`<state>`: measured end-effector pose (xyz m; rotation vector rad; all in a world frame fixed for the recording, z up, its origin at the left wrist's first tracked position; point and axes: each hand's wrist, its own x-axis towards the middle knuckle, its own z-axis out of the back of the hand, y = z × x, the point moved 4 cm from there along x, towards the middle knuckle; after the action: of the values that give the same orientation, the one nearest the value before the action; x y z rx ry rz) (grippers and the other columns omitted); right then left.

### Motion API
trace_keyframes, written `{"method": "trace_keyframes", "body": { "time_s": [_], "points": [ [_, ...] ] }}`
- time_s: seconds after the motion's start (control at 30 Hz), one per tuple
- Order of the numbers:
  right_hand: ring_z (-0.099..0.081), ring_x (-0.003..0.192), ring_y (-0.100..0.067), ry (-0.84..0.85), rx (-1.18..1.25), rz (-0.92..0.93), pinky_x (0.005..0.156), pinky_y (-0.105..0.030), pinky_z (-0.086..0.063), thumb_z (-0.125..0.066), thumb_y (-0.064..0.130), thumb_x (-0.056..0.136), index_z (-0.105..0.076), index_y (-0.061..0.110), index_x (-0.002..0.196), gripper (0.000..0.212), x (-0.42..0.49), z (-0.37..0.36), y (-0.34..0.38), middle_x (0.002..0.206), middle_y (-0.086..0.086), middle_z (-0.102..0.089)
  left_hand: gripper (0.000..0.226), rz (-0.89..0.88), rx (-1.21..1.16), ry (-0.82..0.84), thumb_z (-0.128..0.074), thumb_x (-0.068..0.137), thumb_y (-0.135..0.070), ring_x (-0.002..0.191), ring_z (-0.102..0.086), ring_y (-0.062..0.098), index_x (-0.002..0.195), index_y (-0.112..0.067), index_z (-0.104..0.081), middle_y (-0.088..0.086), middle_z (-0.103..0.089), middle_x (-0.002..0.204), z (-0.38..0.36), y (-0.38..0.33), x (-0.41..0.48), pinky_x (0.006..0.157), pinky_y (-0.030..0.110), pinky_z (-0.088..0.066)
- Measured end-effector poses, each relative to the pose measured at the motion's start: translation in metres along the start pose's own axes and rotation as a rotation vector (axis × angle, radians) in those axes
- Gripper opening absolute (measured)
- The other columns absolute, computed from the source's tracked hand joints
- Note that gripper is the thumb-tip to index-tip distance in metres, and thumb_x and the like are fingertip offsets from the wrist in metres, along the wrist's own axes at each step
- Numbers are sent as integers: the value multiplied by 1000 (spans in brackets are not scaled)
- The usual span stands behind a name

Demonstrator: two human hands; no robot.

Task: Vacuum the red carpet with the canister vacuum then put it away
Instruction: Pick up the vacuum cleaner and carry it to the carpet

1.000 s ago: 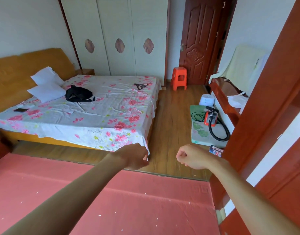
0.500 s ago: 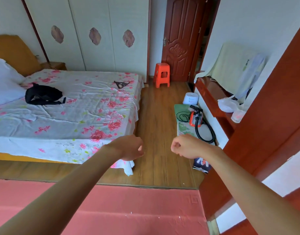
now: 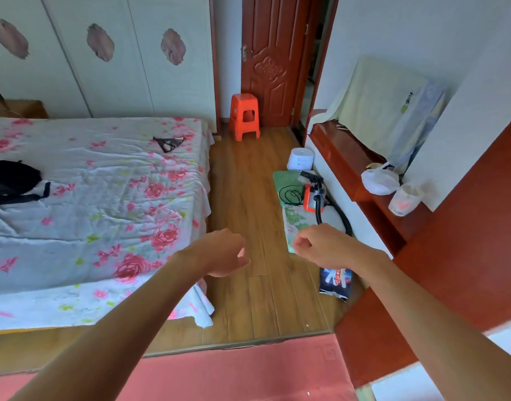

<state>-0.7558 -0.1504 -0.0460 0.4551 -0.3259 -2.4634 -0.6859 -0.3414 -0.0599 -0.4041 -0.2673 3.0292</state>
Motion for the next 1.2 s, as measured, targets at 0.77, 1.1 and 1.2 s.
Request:
{"method": "trace_keyframes", "body": {
  "time_s": [0.77,1.1,1.2],
  "points": [
    [-47,56,-16,75,88,-43,53,-24,-40,-43,19,96,-52,2,75,28,364,104,-120,107,-24,-69,29,23,-22,19,-52,101,-39,98,-67,13,115,-19,-67,-2,-70,112,123,130,346,88,27,-56],
    [-35,47,-11,81,147,-167,53,-22,-34,-44,14,96,-38,5,69,29,516,151,-134,56,6,-38,32,-70,18,49,-51,101,-41,98,-67,17,115,-15,-66,1,-70,110,173,228,511,90,36,-57],
    [-43,64,-19,65,154,-212,60,-30,-35,-45,16,97,-44,3,75,26,556,168,-141,68,-8,-49,33,-106,38,97,-51,101,-42,98,-67,17,115,-16,-66,1,-70,110,191,252,555,90,36,-57]
  ]
}}
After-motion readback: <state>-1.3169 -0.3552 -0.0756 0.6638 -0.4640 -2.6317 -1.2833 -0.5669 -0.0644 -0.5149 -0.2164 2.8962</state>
